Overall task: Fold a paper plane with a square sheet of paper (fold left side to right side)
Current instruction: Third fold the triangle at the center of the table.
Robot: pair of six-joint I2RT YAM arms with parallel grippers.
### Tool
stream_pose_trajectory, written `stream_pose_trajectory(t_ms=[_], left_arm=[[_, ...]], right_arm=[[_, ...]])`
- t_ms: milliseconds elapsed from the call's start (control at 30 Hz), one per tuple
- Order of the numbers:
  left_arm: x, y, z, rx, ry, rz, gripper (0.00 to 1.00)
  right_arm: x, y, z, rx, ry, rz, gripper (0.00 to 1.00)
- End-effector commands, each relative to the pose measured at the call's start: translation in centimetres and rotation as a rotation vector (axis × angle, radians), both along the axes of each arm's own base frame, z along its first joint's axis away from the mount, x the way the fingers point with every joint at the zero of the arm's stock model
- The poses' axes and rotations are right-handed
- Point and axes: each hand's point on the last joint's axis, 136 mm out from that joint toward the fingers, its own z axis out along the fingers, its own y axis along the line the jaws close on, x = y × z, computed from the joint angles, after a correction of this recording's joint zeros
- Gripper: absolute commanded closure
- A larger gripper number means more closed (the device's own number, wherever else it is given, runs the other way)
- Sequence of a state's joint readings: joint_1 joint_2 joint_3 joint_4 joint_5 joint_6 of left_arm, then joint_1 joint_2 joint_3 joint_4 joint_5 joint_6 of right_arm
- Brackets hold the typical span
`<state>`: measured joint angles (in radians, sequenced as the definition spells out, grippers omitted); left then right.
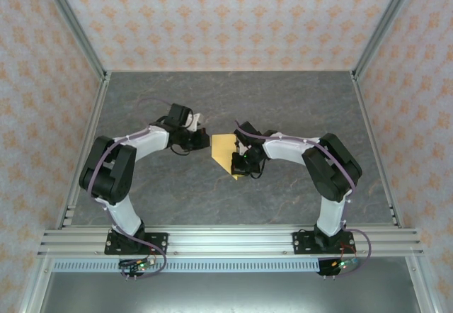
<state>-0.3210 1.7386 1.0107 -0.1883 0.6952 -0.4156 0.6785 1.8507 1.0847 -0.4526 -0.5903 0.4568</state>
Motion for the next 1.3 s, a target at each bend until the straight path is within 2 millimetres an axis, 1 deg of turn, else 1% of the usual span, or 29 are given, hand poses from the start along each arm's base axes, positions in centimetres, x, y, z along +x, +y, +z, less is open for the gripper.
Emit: stream_pose_trajectory(t_ms=[0, 67, 167, 267, 333, 367, 433, 600, 733, 800, 1000, 1133, 1267], left_arm=[[-2.0, -3.3, 0.4, -0.047, 0.022, -0.081, 1.00], [-2.3, -4.3, -0.5, -0.030, 0.040, -0.101, 1.00], [-2.0, -5.1, -2.0, -0.032, 0.072, -0.103, 1.00], [-1.8, -5.8, -3.0, -0.027, 0.087, -0.117, 1.00], [-1.7, -5.6, -3.5, -0.005, 0.095, -0.117, 1.00], [-1.9, -5.4, -4.7, 0.015, 0.119, -0.114, 1.00], [-2.1, -5.0, -5.6, 0.038, 0.137, -0.107, 1.00], [-2.8, -4.4, -6.8, 0.062, 0.161, -0.097, 1.00], [-3.2, -3.9, -7.5, 0.086, 0.173, -0.089, 1.00], [-3.2, -3.7, -7.7, 0.096, 0.173, -0.086, 1.00], [-3.3, -3.6, -8.0, 0.102, 0.180, -0.083, 1.00], [-3.3, -3.6, -8.2, 0.105, 0.182, -0.081, 1.00], [-3.2, -3.4, -8.2, 0.117, 0.178, -0.080, 1.00]], right_arm=[[-2.1, -4.6, -4.0, -0.230, 0.066, -0.030, 1.00], [-2.0, -4.4, -3.9, -0.222, 0.064, -0.032, 1.00], [-1.9, -4.2, -3.6, -0.207, 0.059, -0.038, 1.00], [-1.6, -3.9, -3.1, -0.191, 0.042, -0.041, 1.00], [-1.3, -3.7, -2.7, -0.177, 0.030, -0.048, 1.00], [-1.1, -3.4, -2.3, -0.165, 0.022, -0.051, 1.00], [-0.8, -3.0, -1.6, -0.139, 0.009, -0.059, 1.00], [0.3, -1.3, 1.0, -0.062, -0.038, -0.082, 1.00], [1.1, 0.7, 2.5, 0.007, -0.072, -0.087, 1.00], [1.4, 1.4, 2.6, 0.020, -0.076, -0.088, 1.00], [2.1, 2.8, 2.0, 0.034, -0.075, -0.083, 1.00], [2.3, 3.0, 1.4, 0.022, -0.072, -0.081, 1.00], [1.8, 2.5, 0.4, -0.015, -0.042, -0.079, 1.00]])
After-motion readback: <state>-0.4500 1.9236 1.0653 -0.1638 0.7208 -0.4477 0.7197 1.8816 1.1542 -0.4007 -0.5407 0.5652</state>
